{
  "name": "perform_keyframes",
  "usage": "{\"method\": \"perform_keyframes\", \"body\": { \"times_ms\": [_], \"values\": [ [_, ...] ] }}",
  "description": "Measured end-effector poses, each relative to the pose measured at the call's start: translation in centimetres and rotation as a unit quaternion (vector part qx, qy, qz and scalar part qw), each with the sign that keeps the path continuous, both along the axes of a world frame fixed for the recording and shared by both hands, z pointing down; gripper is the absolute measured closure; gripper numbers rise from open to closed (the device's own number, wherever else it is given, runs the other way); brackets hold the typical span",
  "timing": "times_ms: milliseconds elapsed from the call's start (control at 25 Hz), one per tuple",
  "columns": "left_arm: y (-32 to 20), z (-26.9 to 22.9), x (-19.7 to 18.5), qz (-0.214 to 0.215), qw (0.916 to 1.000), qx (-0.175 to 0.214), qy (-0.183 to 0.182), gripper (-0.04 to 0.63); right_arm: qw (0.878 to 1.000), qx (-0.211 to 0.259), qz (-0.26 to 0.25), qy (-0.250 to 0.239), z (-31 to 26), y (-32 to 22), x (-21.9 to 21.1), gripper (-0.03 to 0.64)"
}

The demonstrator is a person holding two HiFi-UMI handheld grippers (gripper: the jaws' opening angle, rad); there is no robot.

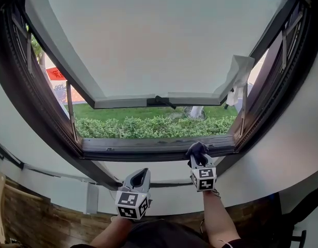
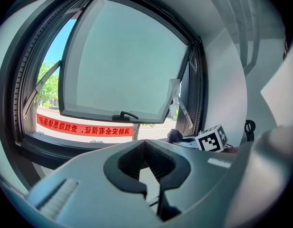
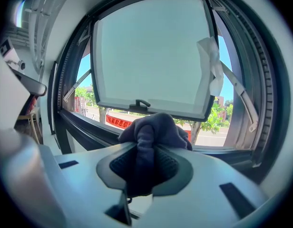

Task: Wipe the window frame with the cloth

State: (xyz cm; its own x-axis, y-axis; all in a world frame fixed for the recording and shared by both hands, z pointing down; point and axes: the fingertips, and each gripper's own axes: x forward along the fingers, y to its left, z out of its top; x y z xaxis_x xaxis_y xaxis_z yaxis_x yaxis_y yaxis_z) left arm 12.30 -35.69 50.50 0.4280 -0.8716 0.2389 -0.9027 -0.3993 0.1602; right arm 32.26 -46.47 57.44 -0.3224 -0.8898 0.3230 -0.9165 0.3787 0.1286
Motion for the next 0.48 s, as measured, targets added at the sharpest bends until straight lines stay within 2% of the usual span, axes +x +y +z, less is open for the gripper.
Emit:
{"method": "perform_keyframes", "body": {
  "times_ms": [480],
  "values": [
    [0.4,0.1,1.0,0.01,1.0,-0.002,-0.001,0.588,0.999,0.0,0.054,-0.001,-0.1,-0.6,5.7,0.535]
  ]
}}
